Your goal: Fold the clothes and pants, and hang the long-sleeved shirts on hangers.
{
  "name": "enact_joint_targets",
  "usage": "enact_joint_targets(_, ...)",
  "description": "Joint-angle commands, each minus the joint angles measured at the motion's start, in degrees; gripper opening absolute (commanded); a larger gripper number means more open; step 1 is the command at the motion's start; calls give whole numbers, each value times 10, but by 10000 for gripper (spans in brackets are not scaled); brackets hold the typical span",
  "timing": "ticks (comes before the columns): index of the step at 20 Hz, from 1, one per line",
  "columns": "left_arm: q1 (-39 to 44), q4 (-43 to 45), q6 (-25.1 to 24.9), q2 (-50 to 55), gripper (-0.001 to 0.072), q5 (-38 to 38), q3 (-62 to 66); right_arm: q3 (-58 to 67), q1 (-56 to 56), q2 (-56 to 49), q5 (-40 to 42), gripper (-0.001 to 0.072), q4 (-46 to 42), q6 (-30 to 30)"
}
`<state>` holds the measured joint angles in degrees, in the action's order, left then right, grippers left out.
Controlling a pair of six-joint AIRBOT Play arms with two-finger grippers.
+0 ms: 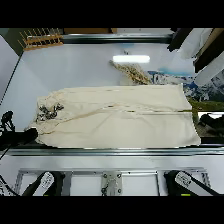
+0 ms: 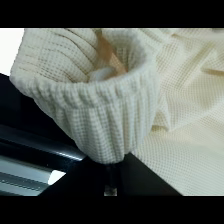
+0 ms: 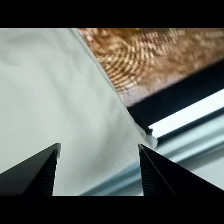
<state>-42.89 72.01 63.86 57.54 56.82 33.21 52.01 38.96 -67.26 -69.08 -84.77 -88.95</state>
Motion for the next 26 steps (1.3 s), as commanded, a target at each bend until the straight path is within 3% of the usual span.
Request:
enact_joint_targets(1,0,0,0,0,20,0,0,-157,94,86,34,532,75,8)
enact_joint_targets(5,0,0,0,0,20,0,0,-256,124,92,97,532,126,37)
enact_joint_targets(10,0,-1,0,0,20,0,0,-281,123,81,138,527,213,94)
enact_joint_targets(17,0,-1,0,0,20,0,0,-281,73,59,147,502,223,101)
enact_joint_targets(18,0,-1,0,0,20,-1,0,-280,54,56,152,395,223,101)
enact_joint_targets(19,0,-1,0,0,20,0,0,-280,36,56,154,167,223,101)
enact_joint_targets(20,0,0,0,0,20,0,0,-279,23,56,154,22,223,101)
enact_joint_targets(23,-1,10,0,-5,20,6,3,-256,13,66,137,16,185,76)
enact_joint_targets(26,-1,47,0,-41,20,42,39,-177,13,95,53,16,88,45)
